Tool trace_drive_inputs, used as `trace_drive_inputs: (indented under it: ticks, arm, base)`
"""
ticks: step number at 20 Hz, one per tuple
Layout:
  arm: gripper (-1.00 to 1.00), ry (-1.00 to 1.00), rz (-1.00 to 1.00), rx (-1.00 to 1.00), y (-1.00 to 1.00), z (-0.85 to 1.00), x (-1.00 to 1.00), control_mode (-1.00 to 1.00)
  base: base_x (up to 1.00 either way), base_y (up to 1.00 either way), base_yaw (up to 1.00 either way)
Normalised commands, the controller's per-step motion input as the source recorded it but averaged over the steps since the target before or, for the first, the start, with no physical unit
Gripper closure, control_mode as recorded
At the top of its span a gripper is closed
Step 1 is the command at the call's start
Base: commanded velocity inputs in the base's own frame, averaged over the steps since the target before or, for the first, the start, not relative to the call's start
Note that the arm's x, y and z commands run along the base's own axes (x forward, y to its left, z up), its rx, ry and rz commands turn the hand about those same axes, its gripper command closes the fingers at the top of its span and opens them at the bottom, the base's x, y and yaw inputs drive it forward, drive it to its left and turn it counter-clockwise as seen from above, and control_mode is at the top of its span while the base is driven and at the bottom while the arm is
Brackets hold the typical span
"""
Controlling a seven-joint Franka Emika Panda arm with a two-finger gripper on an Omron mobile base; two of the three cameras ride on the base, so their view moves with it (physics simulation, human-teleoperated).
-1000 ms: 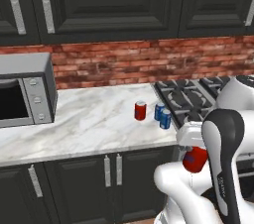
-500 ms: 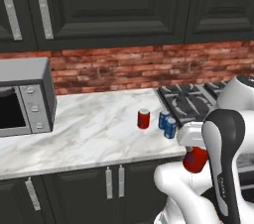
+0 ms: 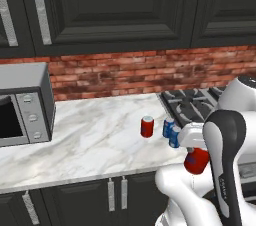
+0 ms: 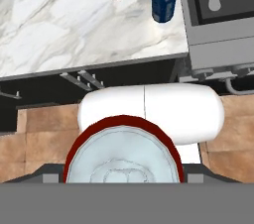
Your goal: Four empty soda cans are scattered around the kitchen. Gather all the cans and cluster them next to the stove for recycling.
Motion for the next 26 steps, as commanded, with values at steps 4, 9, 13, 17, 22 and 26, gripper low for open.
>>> trace_drive_inputs:
  ticks: [4,9,13,17,22,26]
  arm:
    - [1.00,0.00,0.00,0.00,0.00,0.00,0.00,1.00]
    - [1.00,-0.01,0.00,-0.01,0.00,0.00,0.03,-1.00]
    - [1.00,-0.11,0.00,-0.05,0.00,0.00,0.01,-1.00]
    - [1.00,-0.15,0.01,-0.04,0.01,0.00,0.00,-1.00]
    - [1.00,-0.07,0.02,-0.05,0.05,-0.05,0.02,-1.00]
    - [1.00,-0.07,0.02,-0.01,0.00,-0.18,0.11,-1.00]
  base:
    - [0.30,0.00,0.00]
    - [0.21,0.00,0.00]
    - [0.00,0.00,0.00]
    - [0.00,0.00,0.00]
    - [0.00,0.00,0.00]
    - [0.00,0.00,0.00]
